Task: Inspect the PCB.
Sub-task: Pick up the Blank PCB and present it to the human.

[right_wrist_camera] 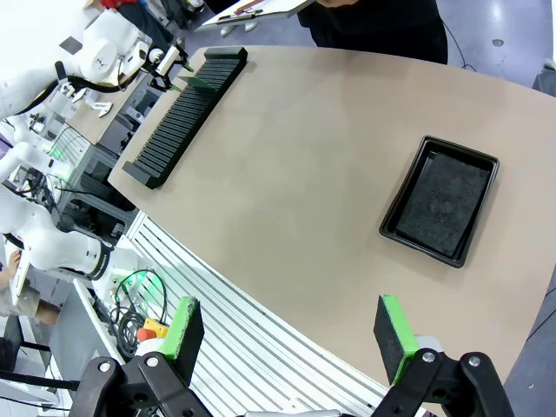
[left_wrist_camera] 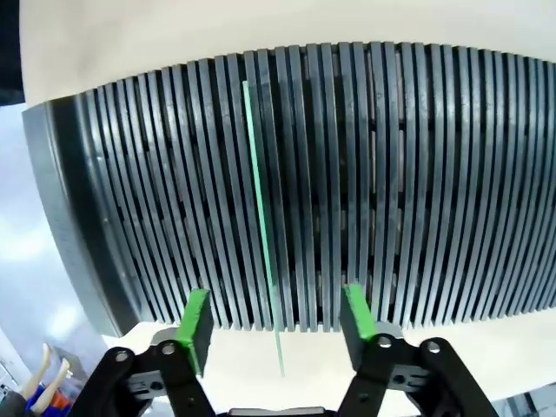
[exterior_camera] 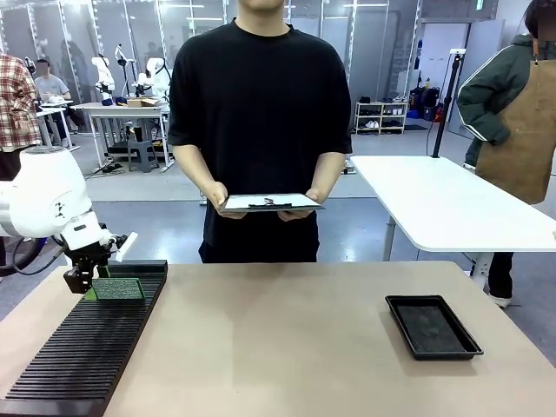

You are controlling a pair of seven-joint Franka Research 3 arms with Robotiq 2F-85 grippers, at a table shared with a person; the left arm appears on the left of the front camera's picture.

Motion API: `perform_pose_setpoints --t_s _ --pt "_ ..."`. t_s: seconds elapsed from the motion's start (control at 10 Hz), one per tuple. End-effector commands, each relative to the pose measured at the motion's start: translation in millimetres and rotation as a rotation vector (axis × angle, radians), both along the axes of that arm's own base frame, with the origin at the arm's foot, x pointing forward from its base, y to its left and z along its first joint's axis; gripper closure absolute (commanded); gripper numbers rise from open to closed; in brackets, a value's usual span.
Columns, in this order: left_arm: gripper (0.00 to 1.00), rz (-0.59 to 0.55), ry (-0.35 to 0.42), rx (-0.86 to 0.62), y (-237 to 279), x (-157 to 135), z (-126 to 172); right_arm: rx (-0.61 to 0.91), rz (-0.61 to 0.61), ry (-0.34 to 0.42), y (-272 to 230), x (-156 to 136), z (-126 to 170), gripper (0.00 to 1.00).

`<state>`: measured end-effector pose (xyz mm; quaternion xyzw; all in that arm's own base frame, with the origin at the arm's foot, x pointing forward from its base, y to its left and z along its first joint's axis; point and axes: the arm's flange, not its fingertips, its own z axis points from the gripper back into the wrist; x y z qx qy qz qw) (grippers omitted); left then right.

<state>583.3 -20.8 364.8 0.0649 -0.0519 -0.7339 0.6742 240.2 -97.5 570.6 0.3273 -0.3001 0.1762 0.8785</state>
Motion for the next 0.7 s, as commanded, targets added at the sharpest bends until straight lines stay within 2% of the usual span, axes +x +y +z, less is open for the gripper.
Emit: perform_pose_setpoints --t_s 0.0,0.3,0.6 --pt "1.00 0.029 0.032 -0.036 0.9 11.1 1.4 -0.001 0.008 -0.004 -0.4 -1.0 -0.3 0.00" --pt "0.97 0.028 0.053 -0.031 0.2 10.4 -1.4 -0.001 0.008 -0.004 -0.4 -1.0 -0.3 0.00" --pt "1.00 0.048 0.078 -0.032 -2.3 9.8 -5.1 -0.001 0.008 -0.004 -0.4 -1.0 -0.3 0.00"
